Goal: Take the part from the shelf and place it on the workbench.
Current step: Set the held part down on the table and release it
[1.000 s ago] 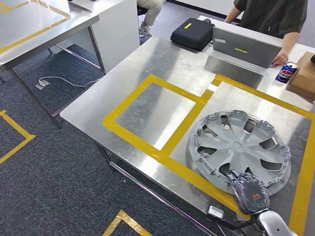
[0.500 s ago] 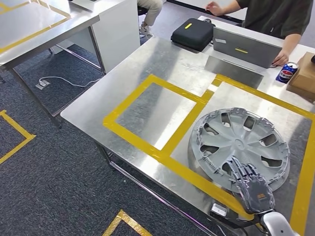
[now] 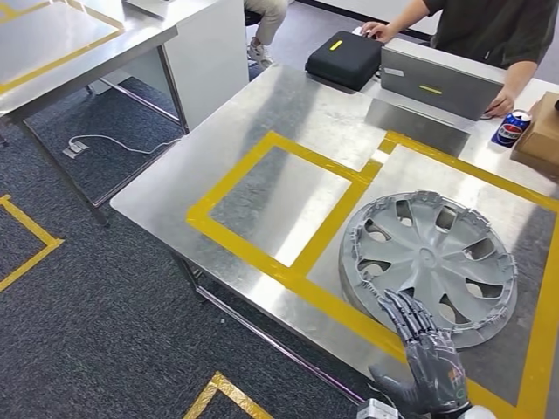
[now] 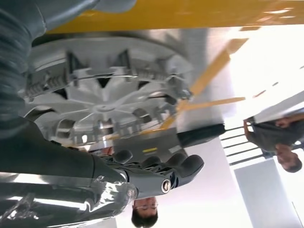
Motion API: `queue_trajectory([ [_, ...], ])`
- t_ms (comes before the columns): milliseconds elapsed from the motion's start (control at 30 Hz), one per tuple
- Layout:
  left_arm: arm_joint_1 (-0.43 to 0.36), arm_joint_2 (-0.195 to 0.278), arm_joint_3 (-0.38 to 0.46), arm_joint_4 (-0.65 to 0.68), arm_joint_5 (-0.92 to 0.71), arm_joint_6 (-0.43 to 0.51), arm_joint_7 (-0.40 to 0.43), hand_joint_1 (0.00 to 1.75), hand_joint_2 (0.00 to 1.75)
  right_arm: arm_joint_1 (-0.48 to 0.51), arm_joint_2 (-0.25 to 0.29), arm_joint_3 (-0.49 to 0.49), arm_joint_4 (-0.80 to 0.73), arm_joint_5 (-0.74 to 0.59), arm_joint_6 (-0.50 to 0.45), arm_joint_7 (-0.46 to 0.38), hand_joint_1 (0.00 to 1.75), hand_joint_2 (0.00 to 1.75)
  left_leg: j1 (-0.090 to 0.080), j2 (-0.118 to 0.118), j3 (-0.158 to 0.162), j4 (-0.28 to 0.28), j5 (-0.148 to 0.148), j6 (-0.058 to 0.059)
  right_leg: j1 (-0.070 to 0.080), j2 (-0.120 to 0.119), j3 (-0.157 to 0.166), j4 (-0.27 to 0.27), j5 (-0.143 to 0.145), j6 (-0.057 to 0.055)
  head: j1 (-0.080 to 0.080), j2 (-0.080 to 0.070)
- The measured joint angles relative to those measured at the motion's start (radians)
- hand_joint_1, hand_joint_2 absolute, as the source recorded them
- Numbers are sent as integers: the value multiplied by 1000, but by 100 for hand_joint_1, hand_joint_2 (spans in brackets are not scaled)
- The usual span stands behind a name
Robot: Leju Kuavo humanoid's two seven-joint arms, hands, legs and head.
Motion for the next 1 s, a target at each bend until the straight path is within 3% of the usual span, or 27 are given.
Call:
queue_trajectory([
  [100, 3, -6, 3, 0, 3, 4, 0, 0, 0, 15, 2, 35, -48, -88, -20, -36, 0, 175, 3, 7, -7, -5, 9, 4, 0, -11, -60, 179, -115, 6, 4, 0],
  [133, 4, -8, 4, 0, 4, 5, 0, 0, 0, 19, 4, 47, -61, -109, -26, -46, 0, 175, 3, 8, -11, -5, 11, 3, -1, -12, -72, 228, -137, 8, 3, 0],
  [167, 4, -11, 5, 0, 5, 5, 0, 0, 0, 24, 6, 57, -73, -125, -34, -57, 0, 175, 4, 10, -14, -4, 14, 0, -1, -14, -67, 242, -139, 10, 3, 0],
  [200, 4, -13, 7, 0, 6, 5, 0, 0, 0, 28, 9, 67, -84, -137, -41, -66, 0, 175, 5, 10, -18, -4, 17, -3, -3, -15, -41, 214, -123, 12, 3, 0],
  [300, 4, -19, 10, 0, 6, 5, 2, 0, 0, 31, 16, 86, -111, -152, -52, -77, 0, 175, 9, 10, -27, 1, 27, -19, -7, -19, 92, 10, -60, 15, 3, 0],
  [333, 4, -18, 12, 0, 6, 5, 2, 0, 0, 31, 18, 90, -118, -154, -53, -78, 0, 131, 8, 9, -29, 4, 30, -25, -7, -18, 115, -28, -52, 12, 3, 0],
  [433, 5, -18, 17, 0, 6, 6, 3, 0, 0, 33, 22, 98, -131, -161, -58, -82, 0, 0, 8, 7, -37, 9, 43, -45, -4, -12, 103, -33, -43, -14, 1, 0],
  [500, 5, -20, 17, 0, 6, 6, 3, 0, 0, 35, 27, 100, -138, -190, -69, -101, 0, 0, 11, 5, -55, 32, 13, -57, -4, -12, 87, -33, -30, -34, 0, 0],
  [567, 5, -22, 18, 0, 6, 9, 4, 0, 0, 38, 36, 101, -144, -246, -86, -130, 0, 0, 12, 3, -93, 128, -76, -64, -4, -12, 64, -33, -10, -49, -1, 0],
  [633, 4, -24, 19, 0, 6, 12, 8, 0, 0, 46, 54, 99, -145, -321, -96, -161, 0, 0, 12, 3, -129, 254, -151, -67, 0, -12, 36, -33, 10, -54, -2, 0],
  [667, 4, -25, 19, 0, 6, 14, 10, 0, 0, 52, 67, 95, -141, -359, -96, -177, 0, 0, 12, 3, -131, 288, -157, -66, 2, -12, 22, -33, 20, -54, -2, 0],
  [700, 3, -27, 20, 0, 6, 15, 13, 0, 0, 58, 83, 88, -132, -397, -91, -195, 0, 0, 12, 3, -116, 290, -144, -65, 3, -12, 9, -33, 31, -53, -1, 0],
  [733, 3, -28, 22, 0, 6, 17, 15, 0, 0, 63, 102, 76, -116, -434, -82, -214, 0, 0, 13, 2, -83, 256, -117, -62, 4, -11, -4, -32, 41, -52, -2, 0],
  [800, 0, -32, 25, 0, 7, 23, 19, 0, 0, 69, 149, 37, -66, -485, -58, -256, 0, 0, 12, -2, 25, 118, -81, -57, 6, -9, -24, -31, 62, -45, -2, 0],
  [867, -4, -37, 27, 0, 7, 29, 24, 0, 0, 66, 204, -22, 8, -491, -33, -307, 0, 0, 10, -7, 103, 2, -83, -49, 9, -8, -36, -30, 83, -35, -1, 0],
  [933, -3, -41, 30, 1, 7, 33, 29, 0, 0, 64, 259, -91, 95, -477, -11, -354, 0, 0, 4, -7, 109, -28, -80, -34, 5, -9, -41, -38, 106, -23, 1, 0],
  [967, -2, -42, 31, 1, 8, 34, 32, 0, 0, 65, 285, -125, 136, -456, -10, -366, 0, 0, 2, -5, 101, -29, -70, -26, 1, -10, -45, -40, 105, -17, 1, 0],
  [1000, 1, -43, 33, 1, 8, 36, 35, 0, 0, 65, 309, -156, 177, -421, -18, -370, 0, 0, 1, -3, 93, -30, -59, -18, -1, -11, -52, -28, 85, -13, 2, 0],
])
